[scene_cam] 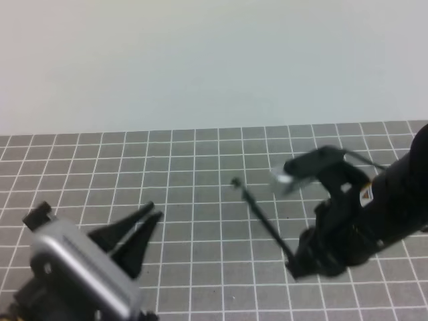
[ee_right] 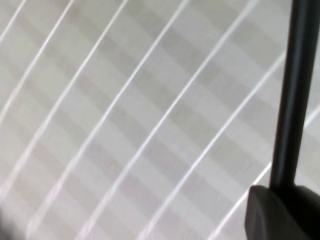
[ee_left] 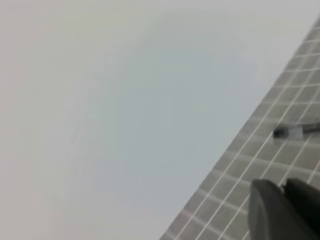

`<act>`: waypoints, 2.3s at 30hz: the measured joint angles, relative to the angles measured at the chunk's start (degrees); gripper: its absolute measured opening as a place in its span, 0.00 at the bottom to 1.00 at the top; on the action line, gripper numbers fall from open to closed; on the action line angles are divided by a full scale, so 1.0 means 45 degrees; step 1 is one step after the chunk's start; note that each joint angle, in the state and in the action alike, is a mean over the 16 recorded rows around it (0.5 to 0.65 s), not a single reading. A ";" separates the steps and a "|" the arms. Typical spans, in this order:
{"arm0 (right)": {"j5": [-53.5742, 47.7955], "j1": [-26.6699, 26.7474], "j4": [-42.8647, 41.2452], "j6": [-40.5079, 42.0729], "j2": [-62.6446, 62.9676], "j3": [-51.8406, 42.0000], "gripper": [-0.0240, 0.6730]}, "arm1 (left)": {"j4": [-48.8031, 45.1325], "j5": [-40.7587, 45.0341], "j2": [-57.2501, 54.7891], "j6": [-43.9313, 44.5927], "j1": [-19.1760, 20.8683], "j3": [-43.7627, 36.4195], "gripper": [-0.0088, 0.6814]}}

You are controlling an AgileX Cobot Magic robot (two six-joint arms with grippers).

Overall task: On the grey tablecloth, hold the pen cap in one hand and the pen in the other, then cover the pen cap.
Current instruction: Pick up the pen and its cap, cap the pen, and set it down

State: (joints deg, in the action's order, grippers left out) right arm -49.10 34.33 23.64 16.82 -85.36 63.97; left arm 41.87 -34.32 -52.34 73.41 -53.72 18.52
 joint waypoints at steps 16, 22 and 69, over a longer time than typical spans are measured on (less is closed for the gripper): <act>0.3990 -0.1066 -0.0320 -0.3943 -0.3535 0.0285 0.03 | 1.0555 0.0316 -0.0003 0.5401 -0.0009 0.2262 0.01; 0.4291 -0.1203 0.0237 -0.4110 -0.4906 0.0729 0.03 | 1.1121 0.0867 -0.0001 0.5520 -0.0003 0.2301 0.01; 0.2368 -0.1220 -0.1155 -0.3693 -0.2060 0.2283 0.27 | 1.1381 0.1069 -0.0001 0.6381 -0.0003 0.2307 0.01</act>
State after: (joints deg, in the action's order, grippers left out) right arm -38.44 28.84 18.45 0.20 -94.63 74.24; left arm 93.08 -29.51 -52.34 102.12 -53.73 28.91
